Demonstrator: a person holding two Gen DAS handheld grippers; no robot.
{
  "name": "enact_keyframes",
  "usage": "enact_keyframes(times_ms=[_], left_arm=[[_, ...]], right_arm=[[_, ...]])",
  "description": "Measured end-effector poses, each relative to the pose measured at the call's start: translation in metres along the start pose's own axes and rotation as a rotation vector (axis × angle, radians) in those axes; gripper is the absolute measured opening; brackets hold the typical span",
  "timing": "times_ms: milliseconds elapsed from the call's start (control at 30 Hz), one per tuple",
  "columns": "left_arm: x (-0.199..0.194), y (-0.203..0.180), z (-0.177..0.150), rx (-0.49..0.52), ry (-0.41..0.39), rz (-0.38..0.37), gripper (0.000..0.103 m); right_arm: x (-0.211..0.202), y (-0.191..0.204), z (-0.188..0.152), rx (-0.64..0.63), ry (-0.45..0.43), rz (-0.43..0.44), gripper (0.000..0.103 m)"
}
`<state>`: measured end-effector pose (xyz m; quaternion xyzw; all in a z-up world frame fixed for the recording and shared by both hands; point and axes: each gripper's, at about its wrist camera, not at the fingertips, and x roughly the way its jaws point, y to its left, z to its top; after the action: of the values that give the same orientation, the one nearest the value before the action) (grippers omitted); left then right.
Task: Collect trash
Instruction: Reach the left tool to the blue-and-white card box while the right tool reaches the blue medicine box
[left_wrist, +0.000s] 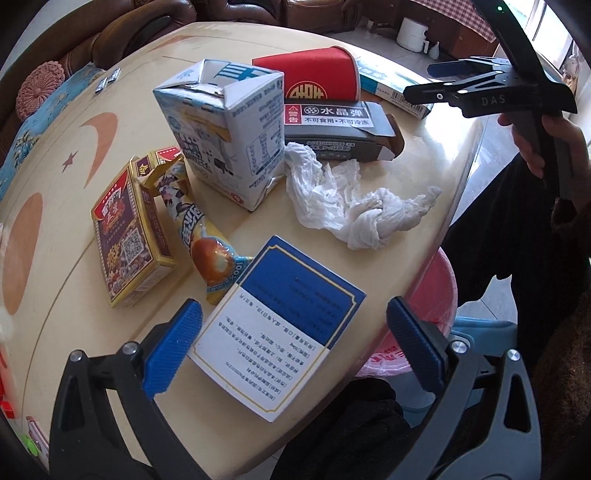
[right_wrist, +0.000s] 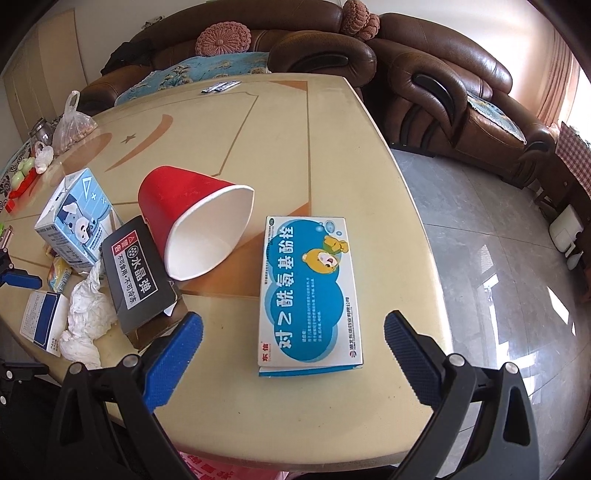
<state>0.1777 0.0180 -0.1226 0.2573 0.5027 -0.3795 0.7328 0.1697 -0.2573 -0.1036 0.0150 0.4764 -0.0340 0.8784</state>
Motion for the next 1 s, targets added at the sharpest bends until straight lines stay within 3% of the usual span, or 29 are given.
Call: enact_keyframes(times_ms=[233,467,667,800,900,1000], left_arm=[[0.005,0.004,-0.006,0.074,0.008,-0.041,0.098],[0.012,0.010,-0.009,0.073,0.012,-0.067,0.098],[0.013,0.007,-0.009,0.073,-0.003,-0.041,0.097],[0.011,0.005,-0.008,0.071,-0.006,-0.044,0.090],[0.007,0.003,-0.006,0.064,-0.007,-0.049,0.079],[0.006,0.001,-0.004,0.057,-0.002,-0.037,0.078]], right_arm=[[0.018,0.001,0.002,-0.010,0.028,0.001,0.096],[0.035,-0.003,0.002,-0.005,0.052,0.012,0.096],[0.036,-0.004,0.002,-0.014,0.014,0.028,0.084],[0.032,-0.001,0.001,-0.020,-0.012,0.032,0.060],[0.031,0.000,0.000,-0.018,-0.015,0.029,0.060],[0.030,-0.001,-0.001,-0.009,-0.020,0.030,0.060]])
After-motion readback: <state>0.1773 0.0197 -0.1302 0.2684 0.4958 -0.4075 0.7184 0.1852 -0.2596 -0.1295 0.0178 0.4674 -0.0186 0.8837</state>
